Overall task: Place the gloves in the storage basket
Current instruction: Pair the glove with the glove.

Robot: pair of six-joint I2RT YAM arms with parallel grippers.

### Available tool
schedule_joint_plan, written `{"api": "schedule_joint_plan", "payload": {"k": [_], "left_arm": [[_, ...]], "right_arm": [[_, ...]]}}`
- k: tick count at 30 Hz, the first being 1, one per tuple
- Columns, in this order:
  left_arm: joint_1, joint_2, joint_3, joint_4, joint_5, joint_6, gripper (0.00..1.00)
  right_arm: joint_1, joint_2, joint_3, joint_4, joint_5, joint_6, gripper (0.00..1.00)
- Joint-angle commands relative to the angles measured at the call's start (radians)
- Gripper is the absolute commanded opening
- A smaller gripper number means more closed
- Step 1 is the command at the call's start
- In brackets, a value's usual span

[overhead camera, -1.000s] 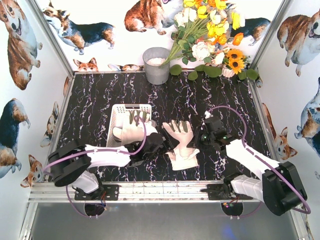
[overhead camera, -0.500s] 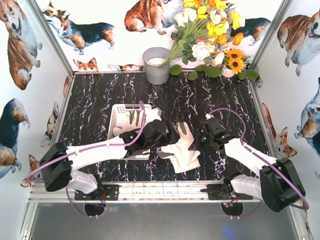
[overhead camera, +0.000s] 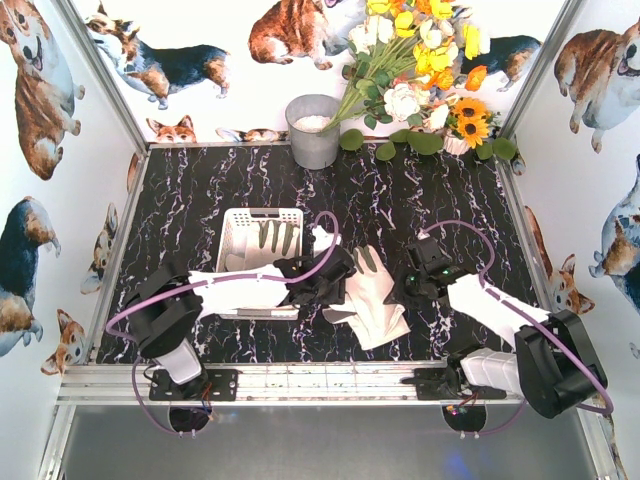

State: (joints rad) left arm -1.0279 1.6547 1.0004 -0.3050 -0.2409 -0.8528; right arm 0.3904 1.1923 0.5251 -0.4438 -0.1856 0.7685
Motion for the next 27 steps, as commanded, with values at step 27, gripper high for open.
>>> {"api": "schedule_joint_plan", "payload": {"k": [27], "left_arm": [[0.039,0.019,-0.112,0.136,0.154,-0.035,0.39]], "right_arm": [[-0.045,0.029,-0.010,0.040,0.018,-0.004,0.00]]}}
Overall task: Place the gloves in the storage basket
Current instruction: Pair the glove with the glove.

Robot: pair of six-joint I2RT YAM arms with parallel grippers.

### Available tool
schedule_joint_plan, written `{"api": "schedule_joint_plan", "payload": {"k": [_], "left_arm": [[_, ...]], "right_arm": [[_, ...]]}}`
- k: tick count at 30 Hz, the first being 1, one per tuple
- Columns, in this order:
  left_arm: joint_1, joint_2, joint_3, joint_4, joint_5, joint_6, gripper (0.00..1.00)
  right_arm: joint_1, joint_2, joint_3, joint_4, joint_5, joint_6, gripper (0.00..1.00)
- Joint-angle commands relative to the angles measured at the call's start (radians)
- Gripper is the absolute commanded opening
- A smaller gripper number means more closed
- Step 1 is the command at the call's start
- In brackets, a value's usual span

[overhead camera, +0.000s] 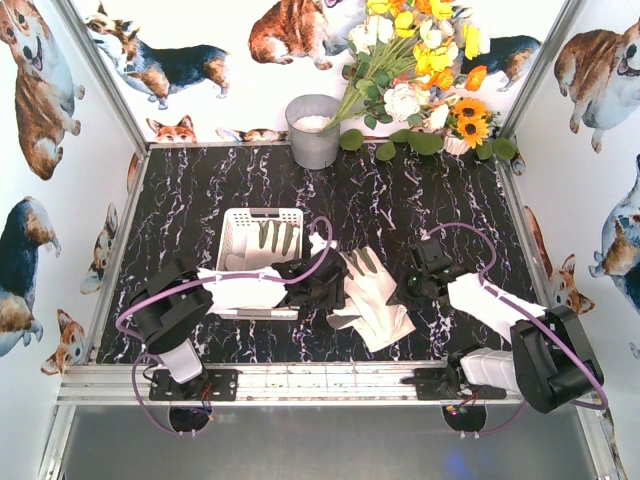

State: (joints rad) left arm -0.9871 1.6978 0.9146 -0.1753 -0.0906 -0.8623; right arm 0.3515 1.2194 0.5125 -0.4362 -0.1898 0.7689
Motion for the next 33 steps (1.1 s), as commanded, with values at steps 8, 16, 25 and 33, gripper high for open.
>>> {"api": "schedule_joint_plan", "payload": {"k": [8,16,25,33], "left_arm": [[-0.017,-0.040,-0.046,0.022,0.000,-0.062,0.26],[-0.018,-0.024,-0.043,0.067,0.014,-0.070,0.14],[-0.026,-0.157,-0.103,0.101,-0.032,-0.116,0.00],[-0.066,-0.189,-0.098,0.032,-0.030,-0.135,0.00]], "right_arm": [[-0.008,0.000,-0.009,0.047,0.017,0.000,0.00],[-0.008,-0.012,0.010,0.031,0.008,-0.009,0.00],[-0.009,-0.095,0.092,-0.063,0.005,-0.083,0.00],[-0.009,-0.183,0.112,-0.114,-0.077,-0.118,0.00]]}}
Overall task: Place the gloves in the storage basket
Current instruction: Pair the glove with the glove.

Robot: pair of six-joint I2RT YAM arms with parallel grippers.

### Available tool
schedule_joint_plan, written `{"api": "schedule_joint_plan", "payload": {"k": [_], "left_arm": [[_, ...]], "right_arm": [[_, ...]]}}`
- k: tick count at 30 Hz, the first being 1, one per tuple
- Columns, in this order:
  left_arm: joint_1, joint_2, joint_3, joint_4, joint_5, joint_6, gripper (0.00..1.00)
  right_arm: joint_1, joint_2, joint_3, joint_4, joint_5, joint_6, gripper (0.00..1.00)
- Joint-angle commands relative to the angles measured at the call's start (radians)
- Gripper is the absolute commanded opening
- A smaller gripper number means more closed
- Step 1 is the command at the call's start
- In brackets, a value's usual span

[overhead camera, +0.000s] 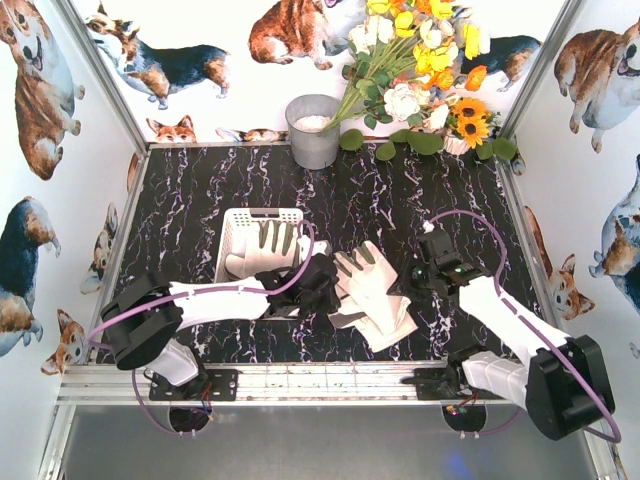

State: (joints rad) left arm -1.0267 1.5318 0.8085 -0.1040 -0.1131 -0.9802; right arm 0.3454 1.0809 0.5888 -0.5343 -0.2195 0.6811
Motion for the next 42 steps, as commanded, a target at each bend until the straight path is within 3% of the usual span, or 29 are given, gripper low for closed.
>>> {"api": "schedule_joint_plan", "payload": {"k": [1,17,29,42], "left_arm": [[-0.038,-0.027,0.016,-0.057,-0.015,-0.017,0.00],[-0.101,-0.114,-0.019,-0.168,-0.179,-0.100,0.00],[-0.102,-0.031,-0.025,-0.186,-0.189,-0.102,0.00],[-0.112,0.029,0.060,-0.276,-0.259,-0.069,0.00]], "right_arm": [[-0.003,-0.054,0.032,-0.016,-0.060,-0.032,0.00],[-0.002,-0.061,-0.058,0.053,-0.105,-0.004,0.00],[0.013,0.085,-0.081,0.136,-0.092,0.001,0.00],[0.025,0.103,-0.107,0.108,-0.032,0.013,0.00]]}}
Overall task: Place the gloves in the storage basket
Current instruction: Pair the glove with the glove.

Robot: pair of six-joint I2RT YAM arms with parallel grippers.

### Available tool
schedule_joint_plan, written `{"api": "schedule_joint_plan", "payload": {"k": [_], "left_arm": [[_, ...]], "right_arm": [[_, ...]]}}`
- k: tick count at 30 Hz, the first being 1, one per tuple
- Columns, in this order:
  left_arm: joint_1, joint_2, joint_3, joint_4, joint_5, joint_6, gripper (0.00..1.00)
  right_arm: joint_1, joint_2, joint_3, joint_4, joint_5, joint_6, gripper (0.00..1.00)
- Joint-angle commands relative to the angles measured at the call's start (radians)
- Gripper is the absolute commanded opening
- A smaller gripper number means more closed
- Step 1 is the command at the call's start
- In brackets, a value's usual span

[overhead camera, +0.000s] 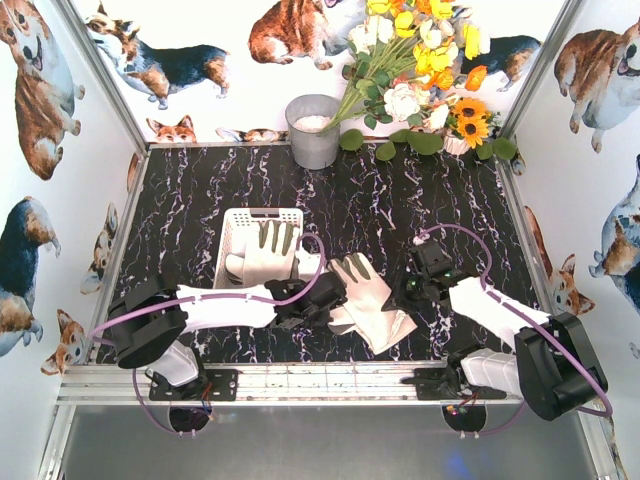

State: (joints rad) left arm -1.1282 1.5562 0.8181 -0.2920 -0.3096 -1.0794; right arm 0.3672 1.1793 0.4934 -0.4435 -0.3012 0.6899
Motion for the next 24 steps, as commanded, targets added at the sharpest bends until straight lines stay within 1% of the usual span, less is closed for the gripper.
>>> {"api": "schedule_joint_plan", "payload": {"k": [1,2,5,7,10,12,16,20,22,24], "left_arm": [[-0.013,0.002,0.063,-0.098,-0.066,0.041,0.00],[-0.014,-0.001,0.079,-0.108,-0.068,0.052,0.02],[-0.016,-0.026,0.127,-0.139,-0.088,0.085,0.20],[-0.016,-0.050,0.161,-0.152,-0.103,0.108,0.30],[-0.015,-0.075,0.214,-0.173,-0.119,0.145,0.36],[-0.016,-0.082,0.232,-0.158,-0.109,0.166,0.37],[-0.012,-0.055,0.242,-0.056,-0.020,0.182,0.37],[-0.010,0.024,0.266,0.023,0.053,0.167,0.25],[-0.010,0.045,0.256,0.081,0.081,0.153,0.22],[-0.009,0.066,0.234,0.128,0.099,0.141,0.22]], "right_arm": [[0.005,0.005,-0.012,0.016,0.053,0.007,0.00],[0.006,0.004,-0.012,0.014,0.058,0.008,0.00],[0.006,0.003,-0.012,0.012,0.065,0.009,0.00],[0.006,0.007,-0.013,0.014,0.065,0.008,0.00],[0.007,0.013,-0.015,0.015,0.064,0.008,0.00],[0.009,0.014,-0.016,0.019,0.062,0.008,0.00],[0.010,0.014,-0.019,0.023,0.063,0.011,0.00],[0.012,0.013,-0.016,0.022,0.063,0.013,0.00],[0.013,0.013,-0.015,0.022,0.062,0.015,0.00],[0.014,0.011,-0.015,0.022,0.063,0.014,0.00]]}}
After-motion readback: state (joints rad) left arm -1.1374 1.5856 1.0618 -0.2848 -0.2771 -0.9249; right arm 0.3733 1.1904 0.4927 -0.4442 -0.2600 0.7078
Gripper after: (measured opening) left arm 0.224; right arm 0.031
